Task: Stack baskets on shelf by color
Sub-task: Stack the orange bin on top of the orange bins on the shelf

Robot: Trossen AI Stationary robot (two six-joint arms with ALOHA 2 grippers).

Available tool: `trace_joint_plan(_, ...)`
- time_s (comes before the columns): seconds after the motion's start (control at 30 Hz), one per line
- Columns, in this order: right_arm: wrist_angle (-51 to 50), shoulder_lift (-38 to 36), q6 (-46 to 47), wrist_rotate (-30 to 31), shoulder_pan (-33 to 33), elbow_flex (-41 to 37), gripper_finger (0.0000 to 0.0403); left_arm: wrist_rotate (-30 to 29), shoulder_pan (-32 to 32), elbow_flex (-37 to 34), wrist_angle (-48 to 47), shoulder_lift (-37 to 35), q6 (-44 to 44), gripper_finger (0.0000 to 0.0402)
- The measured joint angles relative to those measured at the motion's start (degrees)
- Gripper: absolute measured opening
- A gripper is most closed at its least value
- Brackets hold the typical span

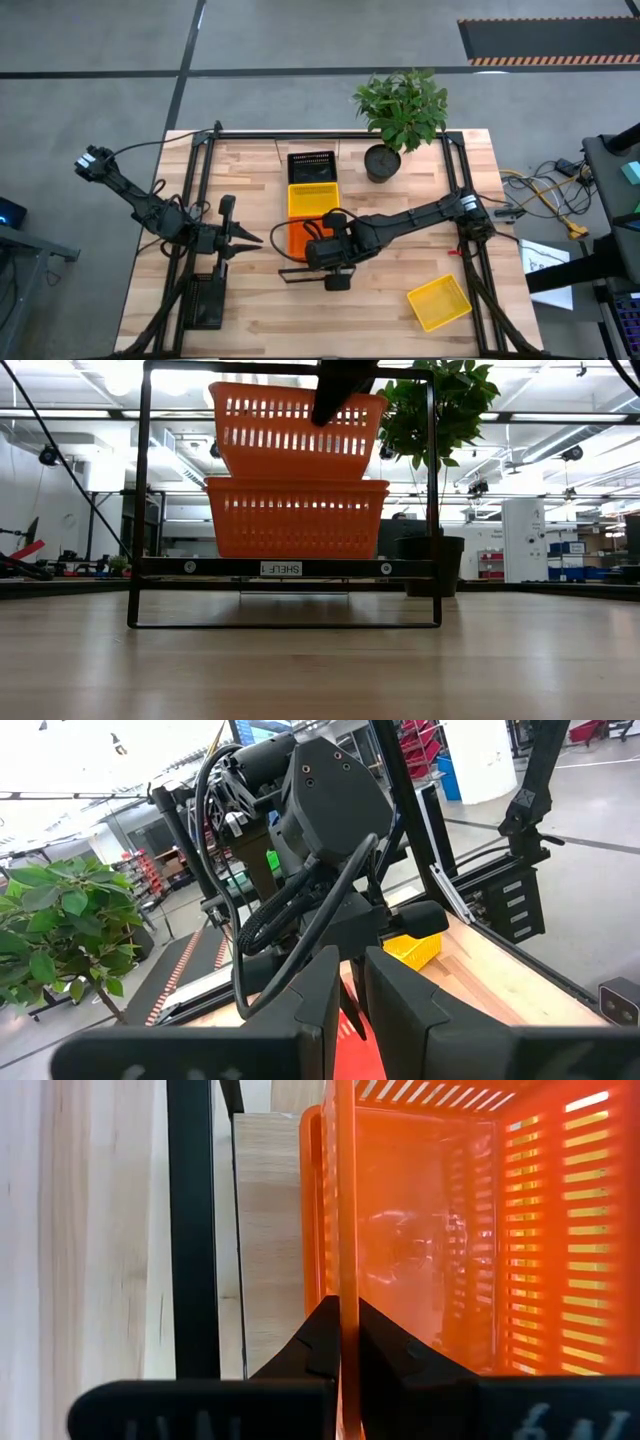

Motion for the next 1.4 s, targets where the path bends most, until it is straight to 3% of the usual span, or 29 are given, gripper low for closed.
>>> trace_joint_plan(0.73,0.98,0.00,-0.22,0.16,-0.66,-0.92,0.0012,0.02,-0.02,0.00,0.00,0.04,0.00,0.0037)
trace_joint_plan(1.17,1.13,0.00,0.55,0.19,-1.14,-1.09,0.0089,0.04,-0.02,0.00,0.00,0.04,0.00,0.0037)
trace_joint_plan(1.4,0.79,-0.28,-0.09,0.16,-1.14,-0.66,0.0110,0.04,0.00,0.00,0.00,0.04,0.00,0.0037)
